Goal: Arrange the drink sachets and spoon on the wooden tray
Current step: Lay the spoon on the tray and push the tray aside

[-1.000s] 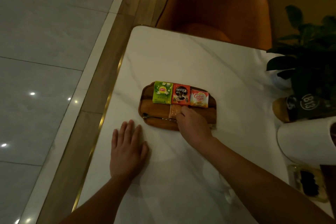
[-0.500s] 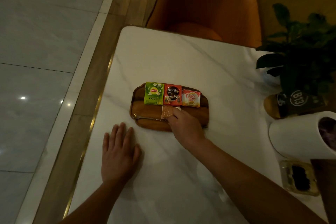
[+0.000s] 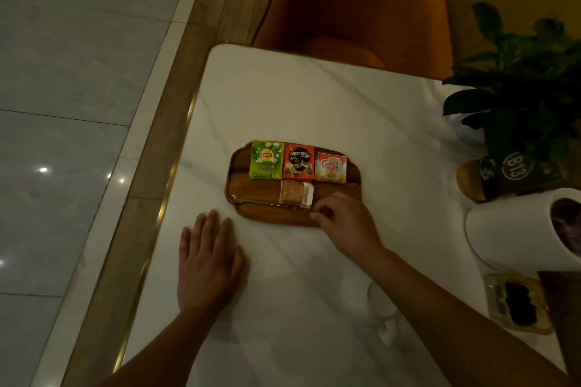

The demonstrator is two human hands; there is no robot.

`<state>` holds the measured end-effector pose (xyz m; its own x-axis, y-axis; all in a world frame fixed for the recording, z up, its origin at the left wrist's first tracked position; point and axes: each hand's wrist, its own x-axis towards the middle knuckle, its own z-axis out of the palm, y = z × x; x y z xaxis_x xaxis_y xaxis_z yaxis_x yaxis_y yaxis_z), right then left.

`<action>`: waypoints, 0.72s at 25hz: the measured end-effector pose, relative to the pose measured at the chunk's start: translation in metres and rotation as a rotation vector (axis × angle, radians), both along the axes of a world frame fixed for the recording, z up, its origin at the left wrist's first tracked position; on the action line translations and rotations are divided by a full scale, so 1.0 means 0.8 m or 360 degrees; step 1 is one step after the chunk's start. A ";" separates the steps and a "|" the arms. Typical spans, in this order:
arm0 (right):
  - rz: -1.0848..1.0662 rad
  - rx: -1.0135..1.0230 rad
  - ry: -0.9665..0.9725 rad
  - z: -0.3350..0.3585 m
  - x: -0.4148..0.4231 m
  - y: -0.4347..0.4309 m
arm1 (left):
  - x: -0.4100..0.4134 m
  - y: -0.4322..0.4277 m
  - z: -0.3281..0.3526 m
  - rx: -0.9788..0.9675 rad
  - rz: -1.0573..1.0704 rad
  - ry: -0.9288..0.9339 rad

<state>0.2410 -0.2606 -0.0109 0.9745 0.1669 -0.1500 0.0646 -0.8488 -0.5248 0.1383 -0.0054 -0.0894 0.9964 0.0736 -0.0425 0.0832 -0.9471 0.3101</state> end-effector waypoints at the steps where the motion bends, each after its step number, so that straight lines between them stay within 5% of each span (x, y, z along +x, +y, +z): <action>1: -0.0032 -0.0047 -0.0016 0.003 -0.003 -0.015 | 0.000 0.000 0.000 0.0005 -0.0003 0.0001; 8: -0.0477 -0.0050 0.0159 0.001 -0.018 -0.098 | -0.002 0.001 -0.001 0.0002 -0.0011 -0.0002; 18: -0.0357 0.0076 0.0082 -0.025 -0.002 -0.089 | -0.002 0.000 -0.002 0.0016 0.0001 0.0022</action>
